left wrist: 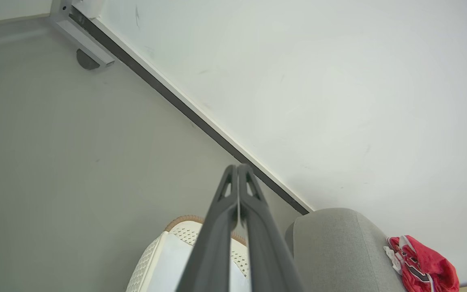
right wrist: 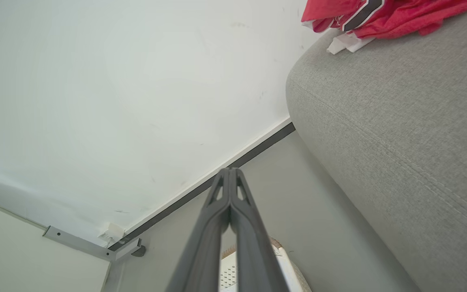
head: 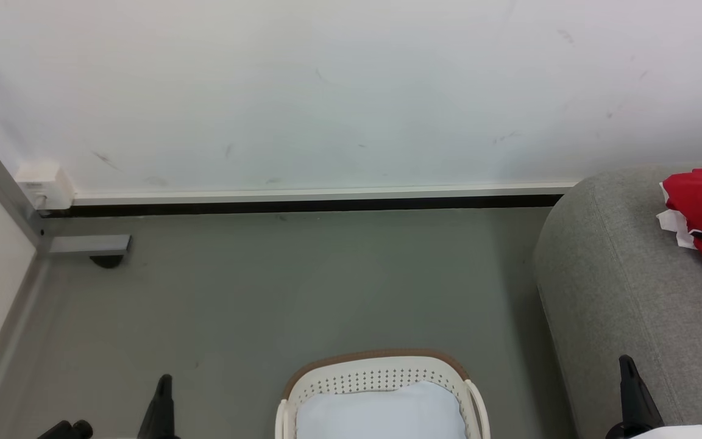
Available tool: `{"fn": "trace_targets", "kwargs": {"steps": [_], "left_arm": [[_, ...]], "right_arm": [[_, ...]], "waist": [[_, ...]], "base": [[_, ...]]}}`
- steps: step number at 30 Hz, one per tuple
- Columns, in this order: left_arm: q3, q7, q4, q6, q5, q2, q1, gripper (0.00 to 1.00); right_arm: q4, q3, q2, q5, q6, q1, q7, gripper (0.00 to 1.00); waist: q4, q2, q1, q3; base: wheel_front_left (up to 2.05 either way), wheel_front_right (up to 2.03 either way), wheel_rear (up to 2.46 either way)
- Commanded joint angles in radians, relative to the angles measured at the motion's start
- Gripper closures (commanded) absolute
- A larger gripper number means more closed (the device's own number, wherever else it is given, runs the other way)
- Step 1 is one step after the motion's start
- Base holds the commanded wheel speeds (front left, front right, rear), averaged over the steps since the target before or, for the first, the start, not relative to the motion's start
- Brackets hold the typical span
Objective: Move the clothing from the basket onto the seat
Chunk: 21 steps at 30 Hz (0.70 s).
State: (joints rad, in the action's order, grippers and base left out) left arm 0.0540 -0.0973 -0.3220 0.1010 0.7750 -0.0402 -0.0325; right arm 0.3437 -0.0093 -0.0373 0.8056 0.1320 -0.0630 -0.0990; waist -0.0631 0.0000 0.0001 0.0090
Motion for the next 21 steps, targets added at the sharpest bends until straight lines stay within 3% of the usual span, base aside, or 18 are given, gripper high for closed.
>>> {"fn": "trace_targets", "kwargs": {"steps": [1,21], "left_arm": [[0.006,0.008,0.015,0.004,0.041,-0.007,-0.022,1.00],[0.023,0.069,0.035,0.013,0.274,-0.009,-0.040,1.00]], "right_arm": [[-0.020,-0.009,-0.010,0.039,-0.001,-0.028,0.008,1.00],[-0.045,-0.038,-0.013,0.265,-0.001,-0.034,0.069,1.00]], "waist": [[0.001,0.0000,0.0000,0.000],[0.015,0.0000,0.0000,-0.001]], "base": [[0.00,0.00,0.00],[0.00,0.00,0.00]]}}
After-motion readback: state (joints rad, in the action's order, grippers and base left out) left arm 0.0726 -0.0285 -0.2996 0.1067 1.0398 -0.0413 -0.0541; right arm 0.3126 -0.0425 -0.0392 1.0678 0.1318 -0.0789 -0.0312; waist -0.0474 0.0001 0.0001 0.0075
